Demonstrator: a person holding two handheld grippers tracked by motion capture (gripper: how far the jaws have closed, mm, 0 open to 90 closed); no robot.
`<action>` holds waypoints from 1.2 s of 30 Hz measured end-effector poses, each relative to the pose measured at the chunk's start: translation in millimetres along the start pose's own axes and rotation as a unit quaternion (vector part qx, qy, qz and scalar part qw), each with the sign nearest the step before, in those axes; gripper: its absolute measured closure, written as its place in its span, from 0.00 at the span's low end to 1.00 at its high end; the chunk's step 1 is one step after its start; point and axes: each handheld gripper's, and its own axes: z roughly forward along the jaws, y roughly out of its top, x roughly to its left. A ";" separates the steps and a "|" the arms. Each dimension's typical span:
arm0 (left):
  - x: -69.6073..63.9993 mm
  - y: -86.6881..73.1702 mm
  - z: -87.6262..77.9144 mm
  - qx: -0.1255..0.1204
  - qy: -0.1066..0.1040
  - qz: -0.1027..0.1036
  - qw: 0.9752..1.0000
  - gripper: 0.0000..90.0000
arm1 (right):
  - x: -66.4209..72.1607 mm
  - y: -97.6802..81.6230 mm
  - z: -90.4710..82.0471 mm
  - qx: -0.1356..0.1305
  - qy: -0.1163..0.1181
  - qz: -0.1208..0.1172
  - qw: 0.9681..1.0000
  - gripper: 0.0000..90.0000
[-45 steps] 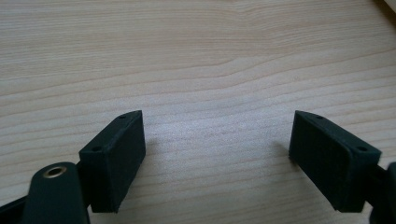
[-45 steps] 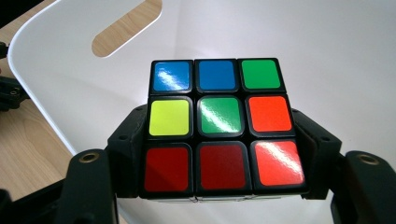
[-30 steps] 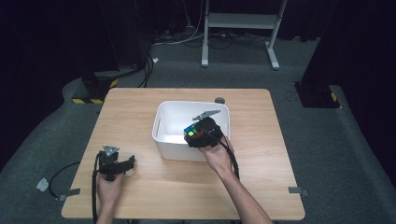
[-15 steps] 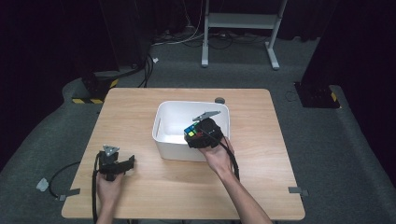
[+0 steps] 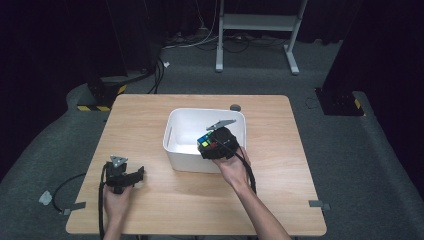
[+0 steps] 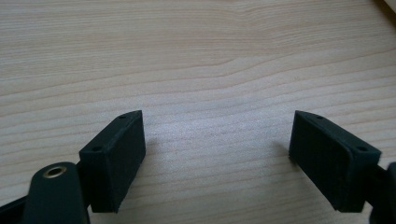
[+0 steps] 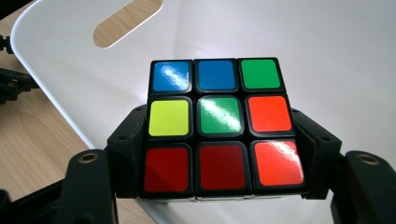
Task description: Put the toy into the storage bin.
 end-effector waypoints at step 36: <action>-0.2 -0.3 -0.4 -0.001 0.002 0.000 1.000 0.22 | -2.1 -1.6 -3.9 -0.020 0.004 0.002 1.000 0.37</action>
